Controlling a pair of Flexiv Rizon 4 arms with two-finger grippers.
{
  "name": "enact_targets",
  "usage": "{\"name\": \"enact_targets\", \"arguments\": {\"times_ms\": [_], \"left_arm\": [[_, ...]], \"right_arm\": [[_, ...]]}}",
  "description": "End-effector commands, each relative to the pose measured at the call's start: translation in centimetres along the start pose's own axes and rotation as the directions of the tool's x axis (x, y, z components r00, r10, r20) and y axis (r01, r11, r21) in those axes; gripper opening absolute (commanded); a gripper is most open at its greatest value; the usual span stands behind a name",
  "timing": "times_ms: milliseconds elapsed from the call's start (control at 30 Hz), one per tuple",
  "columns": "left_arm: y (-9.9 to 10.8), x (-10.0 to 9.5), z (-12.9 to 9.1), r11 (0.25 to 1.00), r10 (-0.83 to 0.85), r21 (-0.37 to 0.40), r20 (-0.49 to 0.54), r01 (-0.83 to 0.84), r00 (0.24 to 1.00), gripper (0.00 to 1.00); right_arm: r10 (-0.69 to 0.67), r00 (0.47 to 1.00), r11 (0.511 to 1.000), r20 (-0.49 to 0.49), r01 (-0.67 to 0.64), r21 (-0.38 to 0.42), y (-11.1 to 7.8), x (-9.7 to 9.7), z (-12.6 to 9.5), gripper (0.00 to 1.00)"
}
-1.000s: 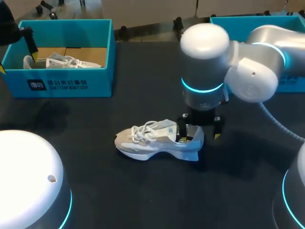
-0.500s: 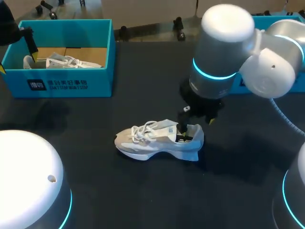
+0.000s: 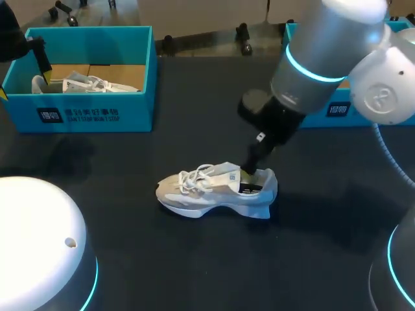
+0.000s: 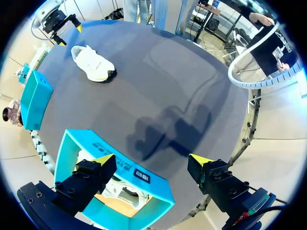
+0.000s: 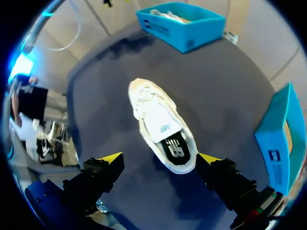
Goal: Take the shoe out of the shoebox, open the shoe tongue, remove and reinsert the insole, then place the shoe into the shoebox
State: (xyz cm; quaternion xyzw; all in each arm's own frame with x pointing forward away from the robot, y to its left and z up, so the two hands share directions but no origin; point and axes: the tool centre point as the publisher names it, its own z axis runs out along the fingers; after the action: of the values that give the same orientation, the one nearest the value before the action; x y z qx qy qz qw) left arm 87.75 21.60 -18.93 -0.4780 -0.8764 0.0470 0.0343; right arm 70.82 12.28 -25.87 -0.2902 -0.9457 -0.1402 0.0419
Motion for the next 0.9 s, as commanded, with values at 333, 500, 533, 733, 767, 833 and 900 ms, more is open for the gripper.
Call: {"name": "enact_targets", "arguments": {"times_ms": [333,500,533,733,767,833,900], "left_arm": [[0.02,0.0,-0.04,1.0,0.0,-0.001,-0.002,0.0,1.0,1.0],[0.02,0.0,-0.04,1.0,0.0,-0.001,-0.002,0.0,1.0,1.0],[0.02,0.0,-0.04,1.0,0.0,-0.001,-0.002,0.0,1.0,1.0],[0.02,0.0,-0.04,1.0,0.0,-0.001,-0.002,0.0,1.0,1.0],[0.02,0.0,-0.04,1.0,0.0,-0.001,-0.002,0.0,1.0,1.0],[0.02,0.0,-0.04,1.0,0.0,-0.001,-0.002,0.0,1.0,1.0],[0.02,0.0,-0.04,1.0,0.0,-0.001,-0.002,0.0,1.0,1.0]], "right_arm": [[-0.691,0.719,0.711,-0.074,0.659,-0.245,-1.47,0.38,-0.56,1.0],[-0.691,0.719,0.711,-0.074,0.659,-0.245,-1.47,0.38,-0.56,1.0],[-0.691,0.719,0.711,-0.074,0.659,-0.245,-1.47,0.38,-0.56,1.0],[-0.691,0.719,0.711,-0.074,0.659,-0.245,-1.47,0.38,-0.56,1.0],[-0.691,0.719,0.711,-0.074,0.659,-0.245,-1.47,0.38,-0.56,1.0],[-0.691,0.719,0.711,-0.074,0.659,-0.245,-1.47,0.38,-0.56,1.0],[-0.691,0.719,0.711,-0.074,0.659,-0.245,-1.47,0.38,-0.56,1.0]]}}
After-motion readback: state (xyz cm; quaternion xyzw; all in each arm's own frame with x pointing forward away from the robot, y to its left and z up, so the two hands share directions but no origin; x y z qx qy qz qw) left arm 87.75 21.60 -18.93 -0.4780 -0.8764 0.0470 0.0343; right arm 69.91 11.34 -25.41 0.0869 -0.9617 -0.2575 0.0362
